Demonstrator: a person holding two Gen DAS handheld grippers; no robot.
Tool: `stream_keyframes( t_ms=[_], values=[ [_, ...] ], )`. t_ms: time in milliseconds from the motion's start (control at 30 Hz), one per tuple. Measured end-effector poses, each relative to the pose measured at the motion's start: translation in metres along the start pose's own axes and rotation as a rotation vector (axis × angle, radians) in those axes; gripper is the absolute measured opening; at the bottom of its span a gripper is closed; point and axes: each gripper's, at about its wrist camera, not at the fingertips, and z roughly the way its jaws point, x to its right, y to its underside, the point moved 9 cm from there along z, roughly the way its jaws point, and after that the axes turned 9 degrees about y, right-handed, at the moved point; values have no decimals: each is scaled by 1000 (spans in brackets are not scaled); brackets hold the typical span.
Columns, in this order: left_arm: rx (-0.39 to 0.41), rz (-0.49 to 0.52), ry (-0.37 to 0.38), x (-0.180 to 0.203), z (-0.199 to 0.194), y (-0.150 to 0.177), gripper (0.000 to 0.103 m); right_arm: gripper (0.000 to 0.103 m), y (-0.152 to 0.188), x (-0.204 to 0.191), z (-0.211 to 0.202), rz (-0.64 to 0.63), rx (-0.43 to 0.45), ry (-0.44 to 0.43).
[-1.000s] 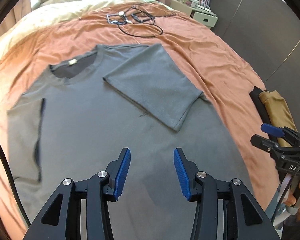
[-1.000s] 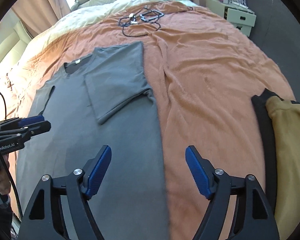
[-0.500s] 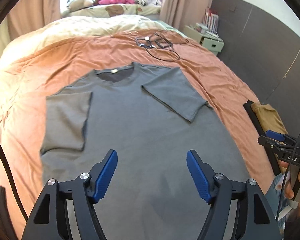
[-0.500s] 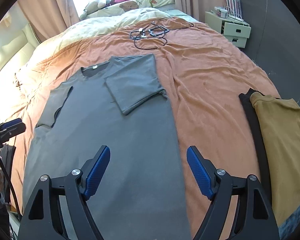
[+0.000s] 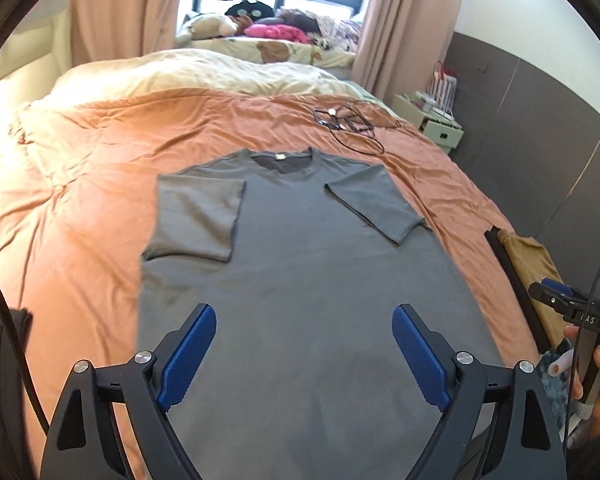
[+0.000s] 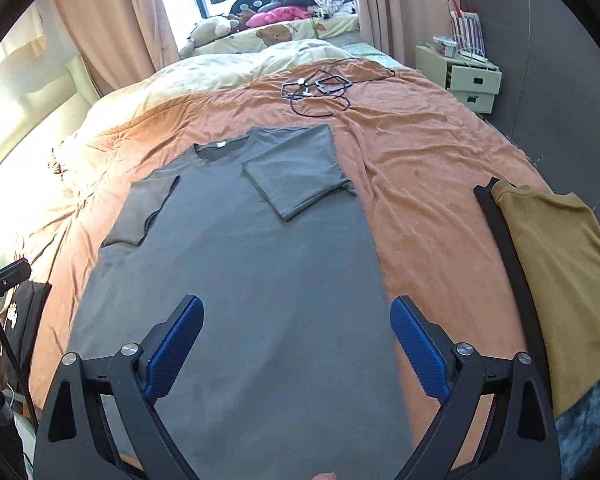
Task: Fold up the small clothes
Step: 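Raise both open tools back from the shirt, viewing the folded shirt, then move both tools to the shirt hem and close them on its corners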
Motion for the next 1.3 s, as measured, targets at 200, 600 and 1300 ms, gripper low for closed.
stream_keyframes(
  t_ms=[200,600,1300],
  values=[
    [63,-70,25,-11,-41,23,91,94,24,4,-32,6,48,-11],
    [151,-73,-34,-30,-110,80,91,94,87,5,-86,-74,193,46],
    [118,-114,-111,-96,-138,214,103,103,166,55,-108,23,149,-1]
  ],
)
